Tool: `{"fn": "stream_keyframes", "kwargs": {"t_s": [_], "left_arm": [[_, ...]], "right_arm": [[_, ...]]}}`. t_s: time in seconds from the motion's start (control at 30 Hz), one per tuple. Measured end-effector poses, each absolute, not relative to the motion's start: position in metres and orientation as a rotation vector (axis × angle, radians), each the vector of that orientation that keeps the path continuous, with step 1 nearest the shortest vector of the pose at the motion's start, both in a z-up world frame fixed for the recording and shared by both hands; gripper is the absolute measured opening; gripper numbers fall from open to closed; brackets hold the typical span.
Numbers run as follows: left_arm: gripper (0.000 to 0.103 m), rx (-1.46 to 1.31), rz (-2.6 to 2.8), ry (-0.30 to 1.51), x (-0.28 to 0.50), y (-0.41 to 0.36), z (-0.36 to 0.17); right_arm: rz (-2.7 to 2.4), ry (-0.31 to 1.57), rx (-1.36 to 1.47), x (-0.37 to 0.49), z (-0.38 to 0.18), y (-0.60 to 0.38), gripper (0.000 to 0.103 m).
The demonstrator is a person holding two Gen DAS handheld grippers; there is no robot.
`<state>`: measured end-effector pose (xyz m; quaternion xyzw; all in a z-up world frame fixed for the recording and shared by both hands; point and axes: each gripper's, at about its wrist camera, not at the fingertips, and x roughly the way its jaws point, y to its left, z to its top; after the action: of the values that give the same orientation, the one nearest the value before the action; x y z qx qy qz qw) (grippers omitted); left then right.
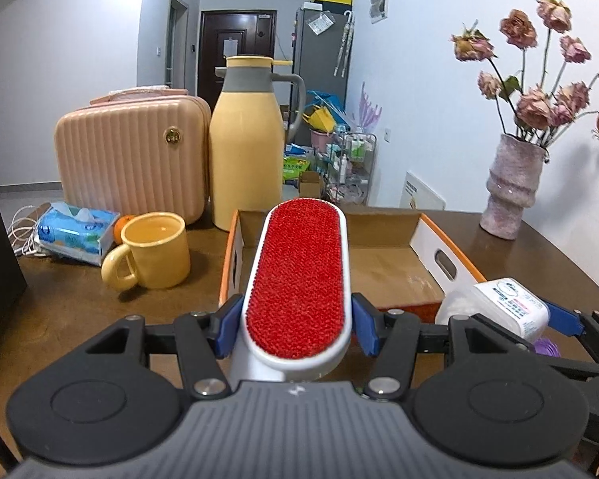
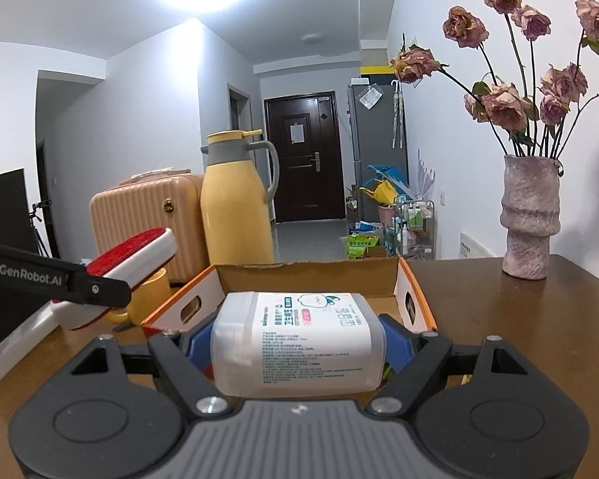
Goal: Organize rigid objects
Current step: 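Carry the lint brush and white bottle with both tools over the cardboard box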
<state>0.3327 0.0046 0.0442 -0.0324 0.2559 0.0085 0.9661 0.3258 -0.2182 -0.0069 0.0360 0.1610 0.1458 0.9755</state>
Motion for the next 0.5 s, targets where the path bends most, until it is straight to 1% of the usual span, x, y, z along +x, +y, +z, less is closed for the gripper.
{"fn": "stream_keyframes", "kwargs": {"t_s": [0.5], "left_arm": [[0.058,-0.111,0.051,0.492,0.397,0.006,0.052]], "right_arm": [[0.259,0.305,0.055,0.383,0.002,-0.2,0.081]]}}
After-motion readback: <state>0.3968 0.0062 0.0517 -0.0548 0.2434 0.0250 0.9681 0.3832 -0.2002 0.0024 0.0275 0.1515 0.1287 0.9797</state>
